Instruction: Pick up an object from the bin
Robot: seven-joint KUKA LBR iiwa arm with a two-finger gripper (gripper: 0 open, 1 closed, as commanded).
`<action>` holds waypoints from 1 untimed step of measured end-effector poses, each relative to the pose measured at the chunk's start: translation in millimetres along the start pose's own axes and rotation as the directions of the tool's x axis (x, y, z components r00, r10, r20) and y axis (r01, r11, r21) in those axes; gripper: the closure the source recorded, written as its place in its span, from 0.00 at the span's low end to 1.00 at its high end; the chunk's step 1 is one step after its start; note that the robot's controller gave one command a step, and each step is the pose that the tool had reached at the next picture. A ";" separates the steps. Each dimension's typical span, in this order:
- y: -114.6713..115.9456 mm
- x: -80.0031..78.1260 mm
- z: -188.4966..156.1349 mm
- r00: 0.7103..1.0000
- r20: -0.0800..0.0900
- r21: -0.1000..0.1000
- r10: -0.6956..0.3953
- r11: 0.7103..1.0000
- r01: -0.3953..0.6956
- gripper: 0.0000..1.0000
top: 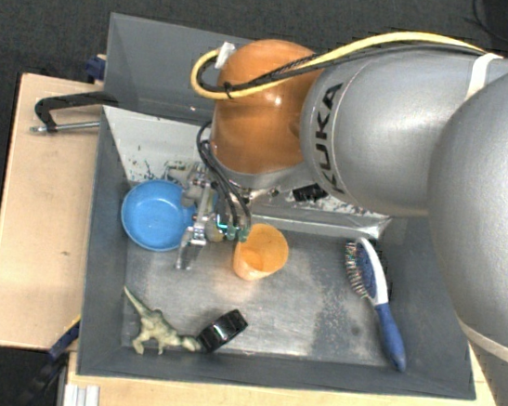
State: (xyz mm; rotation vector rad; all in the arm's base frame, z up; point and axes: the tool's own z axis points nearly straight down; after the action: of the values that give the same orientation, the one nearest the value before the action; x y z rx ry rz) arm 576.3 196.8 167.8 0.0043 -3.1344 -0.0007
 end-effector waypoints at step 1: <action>34.3 1.1 97.4 1.000 0.012 -0.003 0.014 1.000 -0.014 0.00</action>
Offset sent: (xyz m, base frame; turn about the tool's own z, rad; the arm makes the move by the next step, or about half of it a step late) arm -0.0035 0.0321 -0.0978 0.0156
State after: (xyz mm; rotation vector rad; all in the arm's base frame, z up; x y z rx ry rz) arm 574.4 231.2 70.5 -0.0176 -3.1466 -0.0045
